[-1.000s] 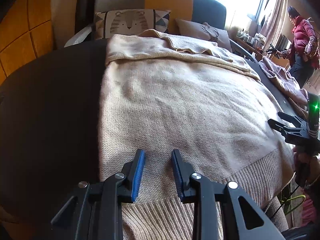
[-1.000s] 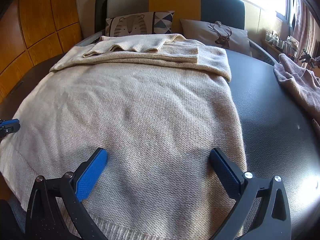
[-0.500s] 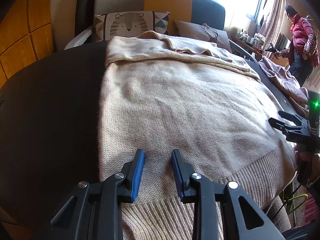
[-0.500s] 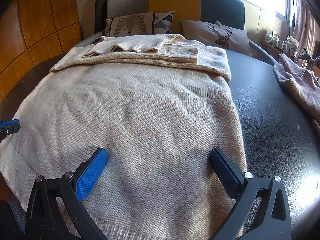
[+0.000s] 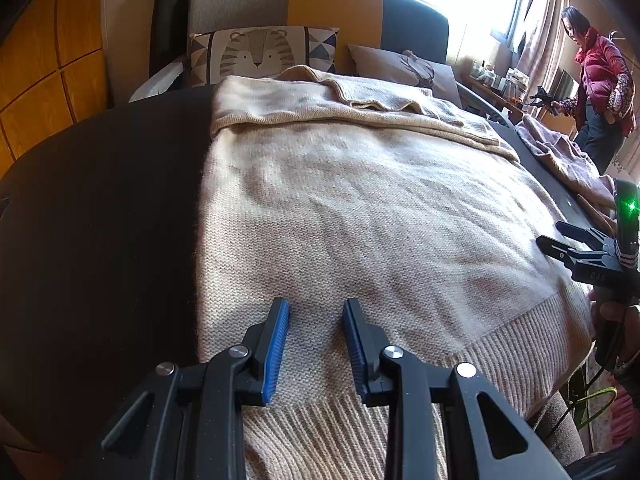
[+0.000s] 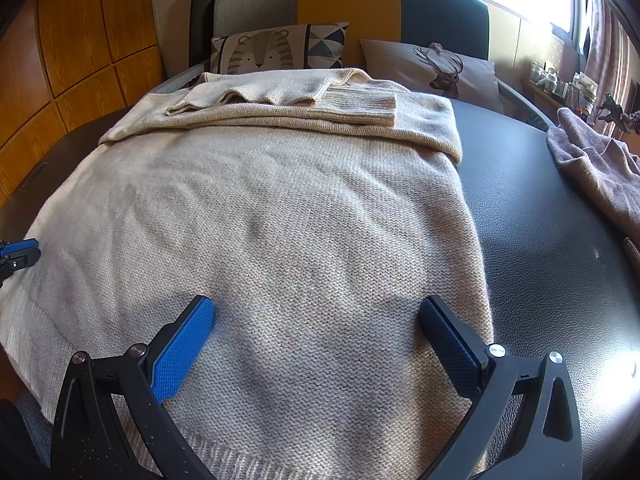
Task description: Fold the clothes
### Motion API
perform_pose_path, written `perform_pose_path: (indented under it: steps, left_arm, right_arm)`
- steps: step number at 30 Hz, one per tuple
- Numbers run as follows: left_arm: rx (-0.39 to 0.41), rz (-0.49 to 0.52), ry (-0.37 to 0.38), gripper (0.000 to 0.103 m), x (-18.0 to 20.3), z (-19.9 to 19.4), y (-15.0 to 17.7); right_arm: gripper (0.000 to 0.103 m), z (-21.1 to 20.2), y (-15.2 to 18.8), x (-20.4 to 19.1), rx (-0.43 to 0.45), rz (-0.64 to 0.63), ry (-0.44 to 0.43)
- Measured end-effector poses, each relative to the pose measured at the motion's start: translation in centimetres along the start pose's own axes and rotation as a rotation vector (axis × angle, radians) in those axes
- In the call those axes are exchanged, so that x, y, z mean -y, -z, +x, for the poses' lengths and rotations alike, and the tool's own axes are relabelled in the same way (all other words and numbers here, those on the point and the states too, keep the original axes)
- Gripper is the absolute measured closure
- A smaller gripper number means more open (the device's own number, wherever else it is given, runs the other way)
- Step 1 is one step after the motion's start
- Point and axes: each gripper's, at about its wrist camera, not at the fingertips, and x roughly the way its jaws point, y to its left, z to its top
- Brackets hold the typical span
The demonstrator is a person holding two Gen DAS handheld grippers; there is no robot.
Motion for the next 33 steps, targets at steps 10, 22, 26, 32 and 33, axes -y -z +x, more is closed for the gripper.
perform_pose_path:
  steps: [10,22,26,32,33]
  left_arm:
    - [0.008,-0.001,0.002,0.074,0.03,-0.07,0.15]
    - [0.018,-0.001,0.007,0.074,-0.01,-0.15,0.31]
    - [0.019,0.000,0.008,0.074,-0.01,-0.16,0.31]
    - [0.022,0.001,0.006,0.074,0.08,-0.19,0.39]
    - [0.022,0.001,0.006,0.074,0.08,-0.18,0.40]
  right_arm:
    - [0.000,0.00,0.04,0.01,0.001,0.000,0.000]
    - [0.000,-0.01,-0.03,-0.01,0.002,-0.002,0.001]
    - [0.000,-0.07,-0.02,-0.07,0.003,-0.002,0.001]
    - [0.000,-0.07,0.00,0.03,0.003,-0.004,0.000]
    - [0.000,-0.07,0.01,0.04,0.003,-0.004,-0.001]
